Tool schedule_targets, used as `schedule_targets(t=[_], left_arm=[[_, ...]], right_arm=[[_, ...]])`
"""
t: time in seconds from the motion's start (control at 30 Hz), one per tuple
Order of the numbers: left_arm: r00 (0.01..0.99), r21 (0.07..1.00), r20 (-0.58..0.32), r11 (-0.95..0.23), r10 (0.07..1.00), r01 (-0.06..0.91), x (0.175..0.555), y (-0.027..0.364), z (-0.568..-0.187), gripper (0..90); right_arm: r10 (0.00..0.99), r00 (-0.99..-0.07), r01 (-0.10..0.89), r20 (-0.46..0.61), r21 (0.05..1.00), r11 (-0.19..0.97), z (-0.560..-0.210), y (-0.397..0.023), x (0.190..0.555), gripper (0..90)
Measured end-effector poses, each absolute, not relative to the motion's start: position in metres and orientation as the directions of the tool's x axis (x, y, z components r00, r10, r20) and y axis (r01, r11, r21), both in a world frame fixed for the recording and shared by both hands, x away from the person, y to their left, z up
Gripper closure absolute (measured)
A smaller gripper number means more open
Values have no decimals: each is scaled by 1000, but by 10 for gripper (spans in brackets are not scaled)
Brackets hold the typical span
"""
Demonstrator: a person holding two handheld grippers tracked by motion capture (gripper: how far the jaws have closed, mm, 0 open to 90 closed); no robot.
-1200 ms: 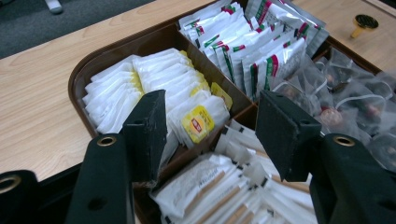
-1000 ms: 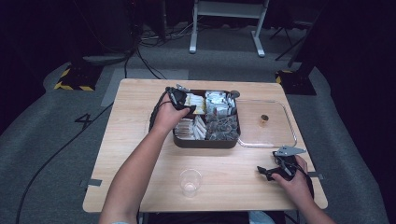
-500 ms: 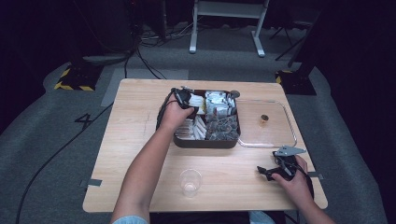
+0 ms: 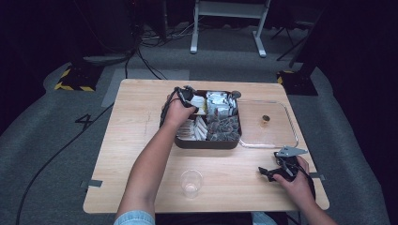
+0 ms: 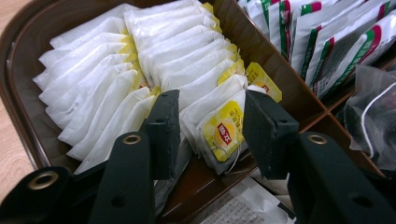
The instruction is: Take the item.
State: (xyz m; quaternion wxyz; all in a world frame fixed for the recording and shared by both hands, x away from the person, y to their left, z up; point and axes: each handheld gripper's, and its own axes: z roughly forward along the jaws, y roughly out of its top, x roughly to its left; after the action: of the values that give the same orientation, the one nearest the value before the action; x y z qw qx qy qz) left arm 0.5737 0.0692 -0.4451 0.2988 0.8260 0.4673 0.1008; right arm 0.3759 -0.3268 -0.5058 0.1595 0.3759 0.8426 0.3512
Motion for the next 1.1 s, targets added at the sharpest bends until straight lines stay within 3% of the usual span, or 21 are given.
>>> schedule_targets(t=[0.33,0.67,0.83,1.1], left_arm=[[542,567,-125,-389,831,726,576,68,-446,580],[562,541,-113,-424,819,727,577,65,-448,685],[559,535,-93,-432,824,726,577,64,-449,664],[576,529,-78,-456,814,716,576,64,-450,821]], right_arm=[[745,-667,521,-4,712,470,-506,-327,376,3],[745,-667,521,-4,712,470,-506,-327,376,3],[745,-667,521,-4,712,470,-506,-327,376,3],[745,-667,522,-4,712,470,-506,-327,376,4]])
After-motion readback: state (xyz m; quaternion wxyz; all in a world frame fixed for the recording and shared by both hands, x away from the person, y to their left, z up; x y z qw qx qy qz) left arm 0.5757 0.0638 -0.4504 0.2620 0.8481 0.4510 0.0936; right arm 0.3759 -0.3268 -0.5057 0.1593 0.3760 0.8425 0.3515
